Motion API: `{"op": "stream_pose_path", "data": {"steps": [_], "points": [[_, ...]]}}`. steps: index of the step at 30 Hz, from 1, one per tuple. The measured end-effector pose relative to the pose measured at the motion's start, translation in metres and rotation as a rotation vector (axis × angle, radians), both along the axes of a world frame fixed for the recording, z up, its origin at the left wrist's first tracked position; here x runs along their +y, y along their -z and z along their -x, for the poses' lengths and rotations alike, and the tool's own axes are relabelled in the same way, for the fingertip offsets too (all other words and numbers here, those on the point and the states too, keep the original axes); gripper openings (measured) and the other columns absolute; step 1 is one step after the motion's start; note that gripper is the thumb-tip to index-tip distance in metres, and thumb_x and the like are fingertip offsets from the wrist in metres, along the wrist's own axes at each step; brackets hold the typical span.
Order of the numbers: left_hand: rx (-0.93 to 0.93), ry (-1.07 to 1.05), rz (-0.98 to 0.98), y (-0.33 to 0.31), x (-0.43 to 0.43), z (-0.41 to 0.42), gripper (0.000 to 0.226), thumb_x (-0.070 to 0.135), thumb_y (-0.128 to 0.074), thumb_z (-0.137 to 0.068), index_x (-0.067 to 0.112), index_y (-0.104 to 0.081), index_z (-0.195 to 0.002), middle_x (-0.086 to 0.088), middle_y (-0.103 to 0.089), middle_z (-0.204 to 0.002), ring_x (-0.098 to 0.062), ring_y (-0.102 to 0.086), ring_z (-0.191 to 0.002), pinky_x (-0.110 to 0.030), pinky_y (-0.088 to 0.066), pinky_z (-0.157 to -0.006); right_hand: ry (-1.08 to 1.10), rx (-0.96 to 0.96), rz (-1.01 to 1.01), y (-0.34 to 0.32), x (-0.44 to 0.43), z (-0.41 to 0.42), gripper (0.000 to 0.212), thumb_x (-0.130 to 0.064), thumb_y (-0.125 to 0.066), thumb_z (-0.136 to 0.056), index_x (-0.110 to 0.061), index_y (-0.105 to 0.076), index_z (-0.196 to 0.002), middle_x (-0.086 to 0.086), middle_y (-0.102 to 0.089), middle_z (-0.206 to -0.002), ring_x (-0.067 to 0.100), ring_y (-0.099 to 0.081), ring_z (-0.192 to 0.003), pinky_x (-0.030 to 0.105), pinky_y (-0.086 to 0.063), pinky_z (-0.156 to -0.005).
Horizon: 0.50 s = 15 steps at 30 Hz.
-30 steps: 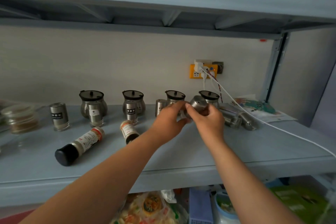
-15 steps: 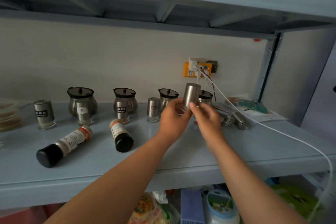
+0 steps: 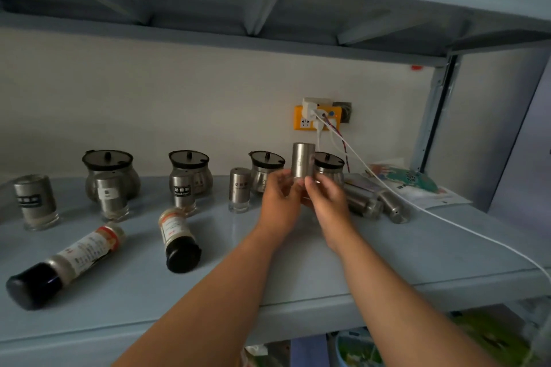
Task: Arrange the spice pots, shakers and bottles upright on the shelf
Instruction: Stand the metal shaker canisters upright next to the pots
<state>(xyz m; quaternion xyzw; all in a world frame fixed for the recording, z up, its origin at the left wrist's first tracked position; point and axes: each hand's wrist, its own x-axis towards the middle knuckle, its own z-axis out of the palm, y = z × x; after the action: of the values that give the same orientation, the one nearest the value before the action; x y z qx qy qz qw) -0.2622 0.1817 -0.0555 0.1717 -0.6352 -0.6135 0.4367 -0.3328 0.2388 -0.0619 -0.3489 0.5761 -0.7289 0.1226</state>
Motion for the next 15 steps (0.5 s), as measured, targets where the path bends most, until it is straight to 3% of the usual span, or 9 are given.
{"op": "stream_pose_path", "data": {"steps": [4, 8, 10, 15], "points": [[-0.015, -0.014, 0.004, 0.000, -0.006, 0.002, 0.032, 0.010, -0.048, -0.096, 0.004, -0.051, -0.127, -0.013, -0.062, -0.118, -0.023, -0.062, -0.102, -0.024, -0.050, -0.077, 0.114, 0.067, -0.011, 0.003, -0.004, 0.001, 0.021, -0.026, -0.070, -0.081, -0.029, -0.061, -0.100, 0.004, -0.070, -0.097, 0.020, -0.068, -0.091, 0.040, -0.054, -0.088], [0.008, 0.006, -0.100, -0.002, -0.005, -0.001, 0.034, 0.012, -0.045, -0.098, 0.002, -0.049, -0.130, -0.018, -0.062, -0.122, -0.030, -0.061, -0.110, -0.025, -0.052, -0.080, 0.173, 0.150, -0.003, 0.000, -0.003, -0.001, 0.027, -0.023, -0.075, -0.077, -0.026, -0.059, -0.099, 0.001, -0.068, -0.088, 0.020, -0.067, -0.086, 0.033, -0.053, -0.080], [0.034, 0.022, -0.130, -0.003, -0.003, -0.004, 0.034, 0.012, -0.047, -0.097, 0.003, -0.052, -0.129, -0.016, -0.064, -0.116, -0.027, -0.064, -0.103, -0.026, -0.052, -0.081, 0.189, 0.211, -0.013, 0.001, -0.002, -0.003, 0.025, -0.019, -0.072, -0.080, -0.025, -0.058, -0.100, -0.005, -0.065, -0.082, 0.019, -0.065, -0.083, 0.030, -0.051, -0.077], [0.082, 0.050, -0.134, -0.007, 0.001, -0.015, 0.031, 0.012, -0.058, -0.091, 0.004, -0.058, -0.121, -0.003, -0.067, -0.092, -0.012, -0.065, -0.079, -0.015, -0.054, -0.065, 0.182, 0.271, 0.017, -0.001, 0.003, -0.007, 0.014, -0.019, -0.062, -0.089, -0.025, -0.063, -0.102, -0.011, -0.064, -0.088, 0.014, -0.065, -0.088, 0.039, -0.055, -0.085]]}}
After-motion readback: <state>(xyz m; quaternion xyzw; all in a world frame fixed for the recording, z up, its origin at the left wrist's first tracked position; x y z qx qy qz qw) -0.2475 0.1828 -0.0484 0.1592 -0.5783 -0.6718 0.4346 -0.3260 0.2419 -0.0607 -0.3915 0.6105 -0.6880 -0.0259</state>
